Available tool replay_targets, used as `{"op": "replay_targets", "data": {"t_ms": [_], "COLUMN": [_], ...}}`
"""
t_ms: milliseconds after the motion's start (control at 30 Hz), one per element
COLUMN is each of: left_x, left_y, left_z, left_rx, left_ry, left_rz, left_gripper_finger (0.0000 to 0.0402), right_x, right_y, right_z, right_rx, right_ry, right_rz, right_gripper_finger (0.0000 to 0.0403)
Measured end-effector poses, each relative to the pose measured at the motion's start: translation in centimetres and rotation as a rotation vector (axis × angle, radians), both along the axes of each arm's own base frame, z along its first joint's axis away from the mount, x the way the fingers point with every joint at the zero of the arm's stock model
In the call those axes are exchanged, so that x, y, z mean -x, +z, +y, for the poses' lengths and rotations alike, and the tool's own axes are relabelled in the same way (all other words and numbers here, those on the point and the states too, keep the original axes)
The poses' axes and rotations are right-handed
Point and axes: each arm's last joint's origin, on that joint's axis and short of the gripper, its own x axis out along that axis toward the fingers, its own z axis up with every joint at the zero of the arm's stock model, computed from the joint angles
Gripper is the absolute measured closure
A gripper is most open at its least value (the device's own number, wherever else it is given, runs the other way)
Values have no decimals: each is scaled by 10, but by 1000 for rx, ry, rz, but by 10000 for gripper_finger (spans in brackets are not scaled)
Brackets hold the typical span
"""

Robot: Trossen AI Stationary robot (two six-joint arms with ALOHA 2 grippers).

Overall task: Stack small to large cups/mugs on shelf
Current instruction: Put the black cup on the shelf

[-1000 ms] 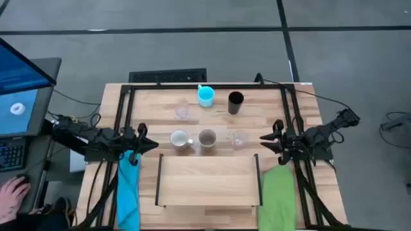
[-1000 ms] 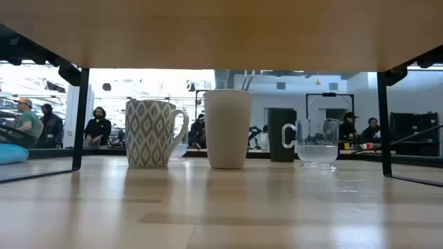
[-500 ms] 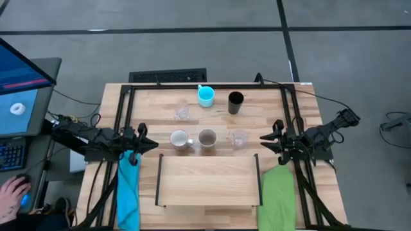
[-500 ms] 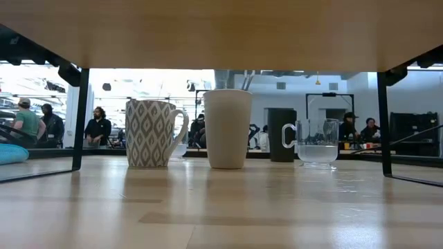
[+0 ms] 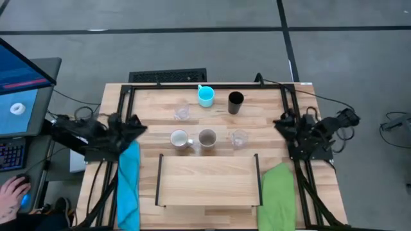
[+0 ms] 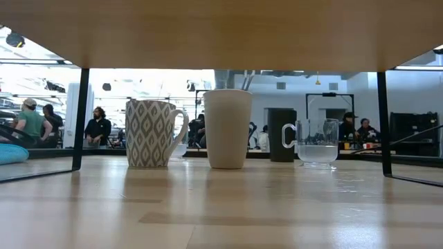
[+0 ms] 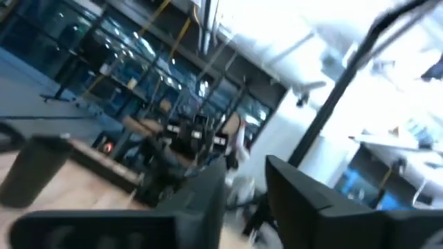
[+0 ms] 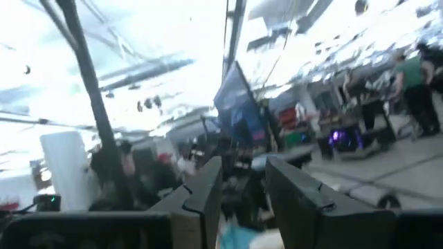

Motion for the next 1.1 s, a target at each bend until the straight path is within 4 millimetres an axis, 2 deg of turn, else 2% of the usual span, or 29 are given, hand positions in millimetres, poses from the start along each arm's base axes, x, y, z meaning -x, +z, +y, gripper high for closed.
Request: {"op": "replay_targets", "data": {"t_ms": [133,333,533,700,867,967,1100], "left_x": [-1,-26,-36,-51,-76,-93,-121], "left_y": [48,117,174,213,236,243,242], "left_z": [1,-6,-4,-3,-1,6,21], "left_rx": [-21,-142,-79,-136,-224,-221,-204], "left_ry": [63,160,232,260,291,342,364], "left_rz": [1,131,358,462,593,688,814], "left_gripper_finger": [251,204,191,191,191,191,191], "right_x": [11,17,17,12,8,4,0], "right_y": [40,97,154,190,207,205,199], "right_z": [-7,-14,-16,-16,-14,-13,-11], "right_rx": [39,60,137,193,192,175,124], "right_ry": [-86,-240,-330,-395,-415,-437,-498], "right_rz": [-38,51,213,386,518,588,647], "right_gripper_finger": [256,224,169,133,124,124,124]}}
